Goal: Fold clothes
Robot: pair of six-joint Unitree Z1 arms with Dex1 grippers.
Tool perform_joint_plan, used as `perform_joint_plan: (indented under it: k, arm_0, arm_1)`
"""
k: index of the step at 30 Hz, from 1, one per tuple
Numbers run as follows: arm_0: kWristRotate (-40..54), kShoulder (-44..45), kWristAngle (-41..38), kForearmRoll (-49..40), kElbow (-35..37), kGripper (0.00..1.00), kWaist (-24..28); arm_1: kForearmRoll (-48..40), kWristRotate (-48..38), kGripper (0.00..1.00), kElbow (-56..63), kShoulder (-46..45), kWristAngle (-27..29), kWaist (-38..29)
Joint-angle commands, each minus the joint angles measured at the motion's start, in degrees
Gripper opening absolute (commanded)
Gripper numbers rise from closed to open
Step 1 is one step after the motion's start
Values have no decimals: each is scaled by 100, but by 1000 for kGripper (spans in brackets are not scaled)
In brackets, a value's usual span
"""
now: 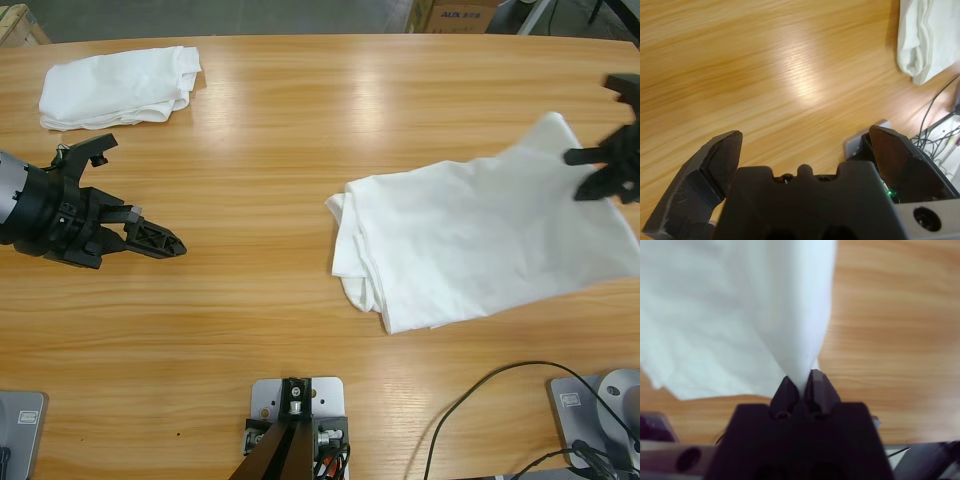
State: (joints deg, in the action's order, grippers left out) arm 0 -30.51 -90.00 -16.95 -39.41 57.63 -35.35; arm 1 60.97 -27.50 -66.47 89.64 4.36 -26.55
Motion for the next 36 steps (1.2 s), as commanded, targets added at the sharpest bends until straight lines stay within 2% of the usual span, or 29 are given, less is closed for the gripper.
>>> perform_joint_plan:
  k: [1,8,15,21,27,36]
  arm_0:
    - [-25,-155,65,188,-289,982,45]
    - [-25,-167,64,311,-360,982,45]
    - [-27,-158,69,311,-402,984,45]
    - [-60,-112,67,448,-395,991,54]
    - [-51,-3,69,443,-507,991,82]
    - [-51,55,69,443,-507,991,89]
  arm_1:
    - [445,-301,0,-1163,1149,-41,-1518]
    - [886,-364,0,-2318,1906,-164,-2353]
    - [1085,-414,0,-2485,1855,70,-2367]
    - [1134,-533,0,-2657,1952,223,-2725]
    - [658,-461,0,-1559,1236,335,-1694]
    - [681,-192,0,-972,632,666,-310]
